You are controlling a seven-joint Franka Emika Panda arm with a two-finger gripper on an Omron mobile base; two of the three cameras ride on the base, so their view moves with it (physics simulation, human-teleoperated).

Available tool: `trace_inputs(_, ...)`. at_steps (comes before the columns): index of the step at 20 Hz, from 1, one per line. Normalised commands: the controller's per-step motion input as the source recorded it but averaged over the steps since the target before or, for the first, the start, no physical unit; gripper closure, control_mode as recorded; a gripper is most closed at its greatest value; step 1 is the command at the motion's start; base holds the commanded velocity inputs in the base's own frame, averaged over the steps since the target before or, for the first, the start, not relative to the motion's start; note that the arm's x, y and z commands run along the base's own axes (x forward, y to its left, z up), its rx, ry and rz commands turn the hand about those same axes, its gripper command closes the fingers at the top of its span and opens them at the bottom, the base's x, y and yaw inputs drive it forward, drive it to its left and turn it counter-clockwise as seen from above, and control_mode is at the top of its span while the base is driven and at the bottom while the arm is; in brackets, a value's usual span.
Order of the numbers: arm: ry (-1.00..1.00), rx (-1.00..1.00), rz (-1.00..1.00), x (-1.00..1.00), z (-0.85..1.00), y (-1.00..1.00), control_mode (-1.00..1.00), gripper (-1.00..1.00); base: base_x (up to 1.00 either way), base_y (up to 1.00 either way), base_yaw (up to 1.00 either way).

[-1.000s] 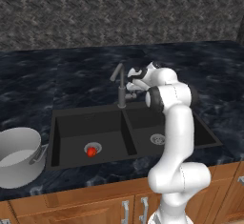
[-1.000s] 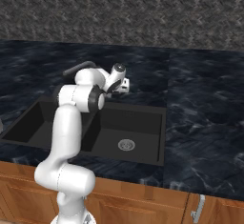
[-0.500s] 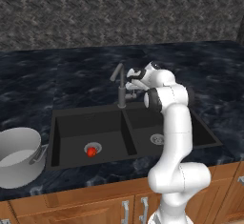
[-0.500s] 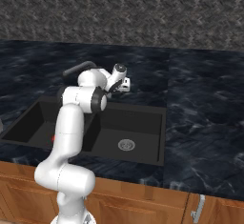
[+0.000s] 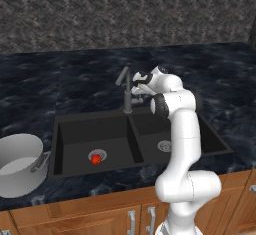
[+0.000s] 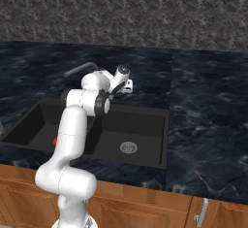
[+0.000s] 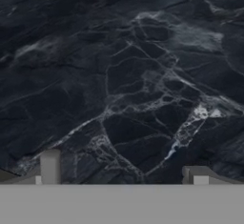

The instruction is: Dump the tomato from the pot into the sink. Then turn on the water and wash the tomato. Then turn off the water and put the tomato back in the pot.

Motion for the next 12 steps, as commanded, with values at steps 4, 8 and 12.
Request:
trace_inputs(4, 0.00, 0.00, 0.00, 0.11, -0.39, 0.06, -1.00, -1.00, 0.00, 0.00, 0.00)
trace_inputs(8, 0.00, 0.00, 0.00, 0.00, -0.42, 0.20, -1.00, -1.00, 0.00, 0.00, 0.00)
trace_inputs(12, 0.02, 0.00, -0.05, 0.03, -0.42, 0.09, -1.00, -1.00, 0.00, 0.00, 0.00)
